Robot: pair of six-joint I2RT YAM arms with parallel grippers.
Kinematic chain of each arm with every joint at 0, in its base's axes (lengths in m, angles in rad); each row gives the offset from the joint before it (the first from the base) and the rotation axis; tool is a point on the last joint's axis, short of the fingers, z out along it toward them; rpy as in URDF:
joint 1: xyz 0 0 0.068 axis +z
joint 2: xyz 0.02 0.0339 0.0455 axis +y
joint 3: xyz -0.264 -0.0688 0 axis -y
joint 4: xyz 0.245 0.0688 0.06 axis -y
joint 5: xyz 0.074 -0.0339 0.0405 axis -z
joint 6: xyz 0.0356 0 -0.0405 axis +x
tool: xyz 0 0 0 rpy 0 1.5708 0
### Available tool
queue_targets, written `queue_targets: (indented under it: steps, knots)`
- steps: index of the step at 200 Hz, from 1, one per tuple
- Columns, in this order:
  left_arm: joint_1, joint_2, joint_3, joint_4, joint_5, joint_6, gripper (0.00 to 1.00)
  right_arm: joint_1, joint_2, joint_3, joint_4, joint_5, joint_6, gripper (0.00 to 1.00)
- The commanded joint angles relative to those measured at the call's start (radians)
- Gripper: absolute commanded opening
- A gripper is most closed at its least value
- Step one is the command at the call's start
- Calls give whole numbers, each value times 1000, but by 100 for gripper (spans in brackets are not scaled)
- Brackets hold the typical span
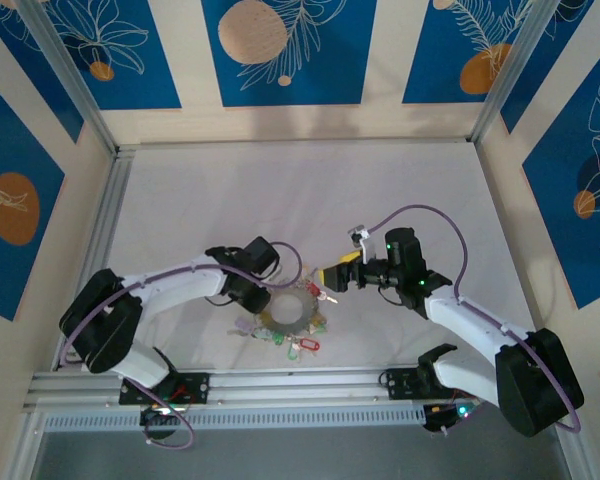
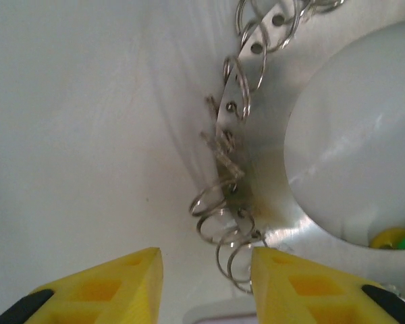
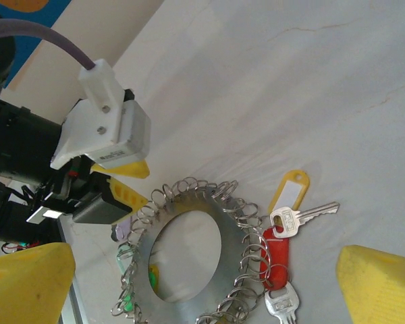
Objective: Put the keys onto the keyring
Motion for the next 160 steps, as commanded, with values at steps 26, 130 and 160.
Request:
queue_targets:
  steps: [26, 130, 160]
  knots:
    - [6, 70, 49, 41, -21, 26, 39, -13, 14, -10, 44, -32, 4, 99]
    - [5, 9, -14, 58, 126, -19, 41, -37, -10, -20, 43, -47, 2, 99]
    - [3, 6, -23, 53, 107, -24, 41, -37, -18, -20, 39, -47, 3, 99]
